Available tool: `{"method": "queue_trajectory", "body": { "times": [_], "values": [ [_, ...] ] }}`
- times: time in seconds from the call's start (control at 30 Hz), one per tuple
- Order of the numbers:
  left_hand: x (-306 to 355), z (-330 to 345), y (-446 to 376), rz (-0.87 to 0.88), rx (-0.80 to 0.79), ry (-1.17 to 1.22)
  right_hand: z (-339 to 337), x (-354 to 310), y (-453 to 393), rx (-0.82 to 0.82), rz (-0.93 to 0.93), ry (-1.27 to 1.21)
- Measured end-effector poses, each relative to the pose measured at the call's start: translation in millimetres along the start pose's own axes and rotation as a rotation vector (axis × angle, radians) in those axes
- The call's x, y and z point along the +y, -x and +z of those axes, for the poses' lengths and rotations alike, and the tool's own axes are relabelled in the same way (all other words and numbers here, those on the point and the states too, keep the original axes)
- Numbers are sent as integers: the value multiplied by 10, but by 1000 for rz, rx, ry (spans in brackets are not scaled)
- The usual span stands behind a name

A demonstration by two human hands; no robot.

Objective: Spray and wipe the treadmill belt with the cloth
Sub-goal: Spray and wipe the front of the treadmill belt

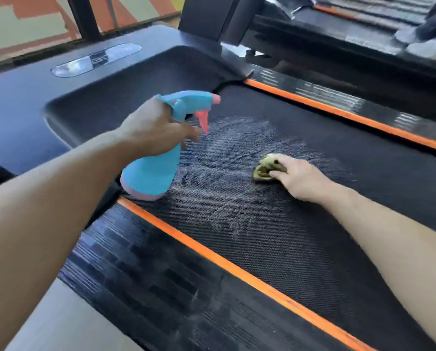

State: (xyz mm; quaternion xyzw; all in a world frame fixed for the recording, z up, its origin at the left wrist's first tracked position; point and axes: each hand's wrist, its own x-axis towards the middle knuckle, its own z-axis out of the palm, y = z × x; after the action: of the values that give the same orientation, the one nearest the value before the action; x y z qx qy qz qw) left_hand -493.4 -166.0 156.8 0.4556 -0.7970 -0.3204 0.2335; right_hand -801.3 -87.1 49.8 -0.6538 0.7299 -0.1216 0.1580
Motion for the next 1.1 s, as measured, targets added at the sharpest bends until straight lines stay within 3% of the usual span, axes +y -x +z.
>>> {"method": "queue_trajectory", "body": {
  "times": [0.07, 0.13, 0.2, 0.3, 0.4, 0.47, 0.53, 0.67, 0.73, 0.87, 0.97, 1.1],
  "values": [
    [82, 105, -26, 2, -87, -73, -244, 543, 99, 76, 270, 32],
    [166, 240, -75, 8, -158, -100, -349, 747, 316, 119, 393, -2],
    [274, 369, -107, 20, -220, -149, -293, 589, 557, 75, 307, -28],
    [426, 529, -184, 29, -336, -284, -41, 36, 1058, -52, -49, -89],
    [540, 630, -207, 32, -581, -335, 219, -237, 1435, -183, -385, -239],
    [571, 667, -183, 25, -777, -305, 184, -95, 1391, -180, -434, -244],
    [550, 688, -160, 55, -876, -237, 21, 202, 1184, -97, -307, -237],
    [452, 669, -153, 64, -783, -153, -429, 888, 782, 147, 268, -36],
    [437, 629, -155, 73, -715, -139, -431, 878, 734, 172, 331, -29],
    [409, 525, -212, 92, -526, -149, 28, 9, 835, -30, -81, -136],
    [388, 502, -248, 75, -473, -146, 362, -570, 1053, -197, -431, -182],
    [418, 508, -208, 45, -472, -125, 349, -513, 1186, -287, -559, -276]
  ]
}}
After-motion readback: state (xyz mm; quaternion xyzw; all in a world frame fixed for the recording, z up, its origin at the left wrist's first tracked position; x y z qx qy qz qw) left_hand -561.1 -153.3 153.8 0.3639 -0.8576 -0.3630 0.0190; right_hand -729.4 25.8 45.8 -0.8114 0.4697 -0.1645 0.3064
